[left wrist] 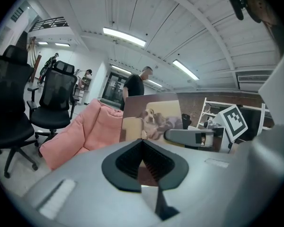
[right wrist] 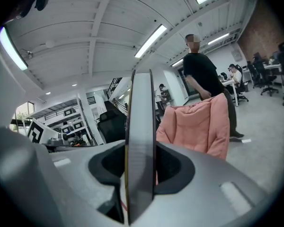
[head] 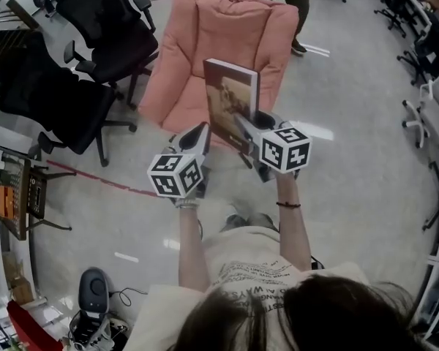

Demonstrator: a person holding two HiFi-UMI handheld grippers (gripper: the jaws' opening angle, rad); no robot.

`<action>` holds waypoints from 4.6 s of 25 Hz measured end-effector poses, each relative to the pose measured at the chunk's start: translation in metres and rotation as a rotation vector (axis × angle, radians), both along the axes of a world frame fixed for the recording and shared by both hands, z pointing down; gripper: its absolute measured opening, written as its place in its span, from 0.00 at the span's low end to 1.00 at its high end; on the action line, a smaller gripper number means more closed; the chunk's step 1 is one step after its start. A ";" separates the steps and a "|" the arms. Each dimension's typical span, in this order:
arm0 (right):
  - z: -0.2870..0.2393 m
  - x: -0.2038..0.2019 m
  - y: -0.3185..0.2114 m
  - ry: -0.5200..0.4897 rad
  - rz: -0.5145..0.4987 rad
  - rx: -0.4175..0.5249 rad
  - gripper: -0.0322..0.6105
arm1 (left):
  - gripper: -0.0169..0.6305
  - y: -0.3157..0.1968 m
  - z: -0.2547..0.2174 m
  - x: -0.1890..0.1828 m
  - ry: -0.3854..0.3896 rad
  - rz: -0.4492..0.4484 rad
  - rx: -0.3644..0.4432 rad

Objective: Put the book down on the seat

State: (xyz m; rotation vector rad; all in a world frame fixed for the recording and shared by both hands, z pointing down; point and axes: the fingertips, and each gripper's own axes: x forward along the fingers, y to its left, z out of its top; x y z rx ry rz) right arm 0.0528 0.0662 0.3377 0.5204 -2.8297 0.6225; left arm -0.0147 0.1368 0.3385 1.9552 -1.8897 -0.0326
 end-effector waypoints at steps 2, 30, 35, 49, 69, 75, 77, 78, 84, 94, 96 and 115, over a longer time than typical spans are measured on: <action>0.004 -0.004 0.002 0.017 0.008 -0.003 0.28 | 0.03 0.000 0.003 -0.004 0.008 0.008 -0.003; 0.044 -0.101 -0.108 0.127 -0.030 -0.048 0.28 | 0.03 -0.115 0.041 -0.090 0.101 -0.003 -0.040; 0.049 -0.121 -0.154 0.130 -0.012 -0.079 0.28 | 0.03 -0.158 0.046 -0.107 0.093 0.021 -0.071; 0.083 -0.145 -0.228 0.156 0.079 -0.182 0.28 | 0.03 -0.225 0.081 -0.135 0.142 0.093 -0.167; 0.154 -0.193 -0.288 0.192 0.325 -0.309 0.28 | 0.03 -0.291 0.160 -0.189 0.184 0.362 -0.343; 0.180 -0.199 -0.297 0.177 0.360 -0.341 0.28 | 0.03 -0.307 0.182 -0.200 0.176 0.397 -0.366; 0.191 -0.198 -0.299 0.193 0.356 -0.345 0.28 | 0.03 -0.310 0.191 -0.198 0.170 0.412 -0.380; 0.197 -0.198 -0.302 0.196 0.357 -0.345 0.28 | 0.03 -0.311 0.197 -0.197 0.168 0.420 -0.388; 0.248 -0.203 -0.325 0.209 0.353 -0.362 0.28 | 0.03 -0.321 0.248 -0.209 0.172 0.397 -0.433; 0.330 -0.205 -0.349 0.207 0.329 -0.400 0.28 | 0.03 -0.350 0.314 -0.208 0.201 0.386 -0.484; 0.341 -0.212 -0.346 0.216 0.302 -0.397 0.28 | 0.03 -0.352 0.325 -0.209 0.214 0.392 -0.498; 0.451 -0.233 -0.337 0.292 0.200 -0.426 0.28 | 0.03 -0.344 0.437 -0.213 0.257 0.373 -0.636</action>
